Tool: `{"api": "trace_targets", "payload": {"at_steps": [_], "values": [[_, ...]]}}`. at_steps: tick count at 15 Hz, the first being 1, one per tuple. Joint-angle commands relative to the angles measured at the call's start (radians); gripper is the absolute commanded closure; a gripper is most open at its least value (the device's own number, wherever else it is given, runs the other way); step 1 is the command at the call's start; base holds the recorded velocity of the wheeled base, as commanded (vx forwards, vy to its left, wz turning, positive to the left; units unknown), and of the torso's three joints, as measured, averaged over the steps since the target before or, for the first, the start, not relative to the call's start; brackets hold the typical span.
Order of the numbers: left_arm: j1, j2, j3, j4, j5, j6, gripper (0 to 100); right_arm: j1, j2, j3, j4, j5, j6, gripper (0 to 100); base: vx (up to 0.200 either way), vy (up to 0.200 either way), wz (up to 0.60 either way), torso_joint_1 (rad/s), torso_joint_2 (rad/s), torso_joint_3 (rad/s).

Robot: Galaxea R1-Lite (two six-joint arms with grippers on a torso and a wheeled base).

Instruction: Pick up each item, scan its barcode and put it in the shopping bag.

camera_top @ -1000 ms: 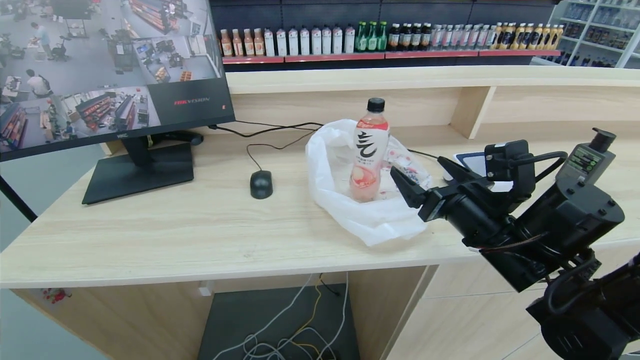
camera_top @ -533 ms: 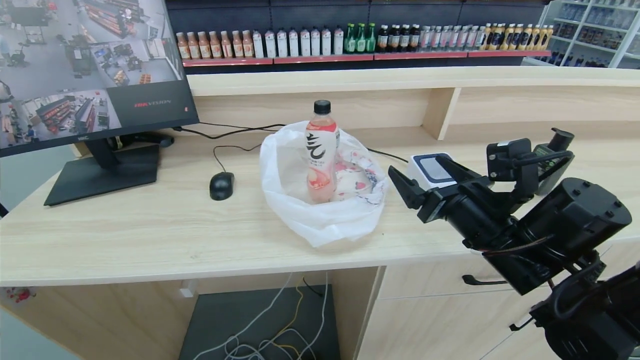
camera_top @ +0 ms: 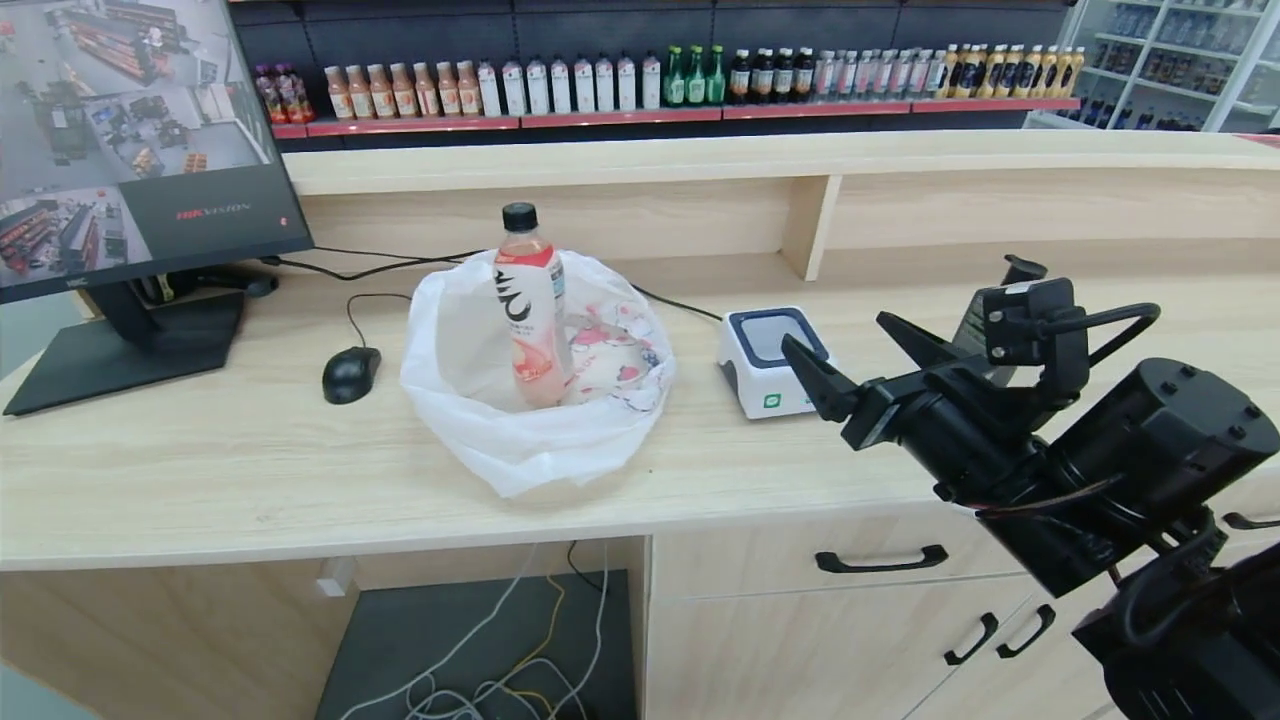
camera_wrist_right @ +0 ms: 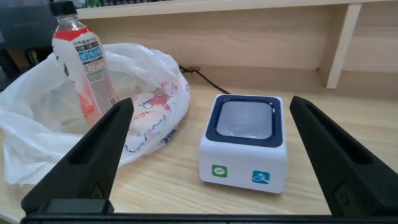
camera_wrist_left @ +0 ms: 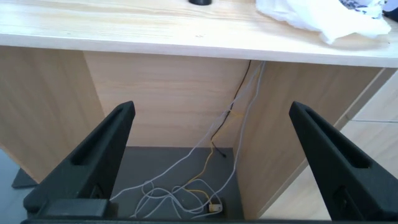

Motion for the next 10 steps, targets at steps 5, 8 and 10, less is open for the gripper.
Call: {"api": "trace_targets", "payload": {"at_steps": [5,8,10], "values": [[0.000,0.000,0.000,0.000,0.000,-0.007,0,0.000,-0.028,0.024,-0.001,0.000,-0.001,0,0.000,-0.200,0.00,0.005,0.00,0.001],[0.000,0.000,0.000,0.000,0.000,-0.009,0,0.005,-0.045,0.039,-0.001,0.000,-0.001,0,0.000,-0.200,0.00,0.002,0.00,0.004],[0.000,0.000,0.000,0.000,0.000,-0.010,0,0.002,-0.063,0.061,-0.001,0.000,-0.001,0,0.000,-0.200,0.00,0.002,0.00,0.005]]}}
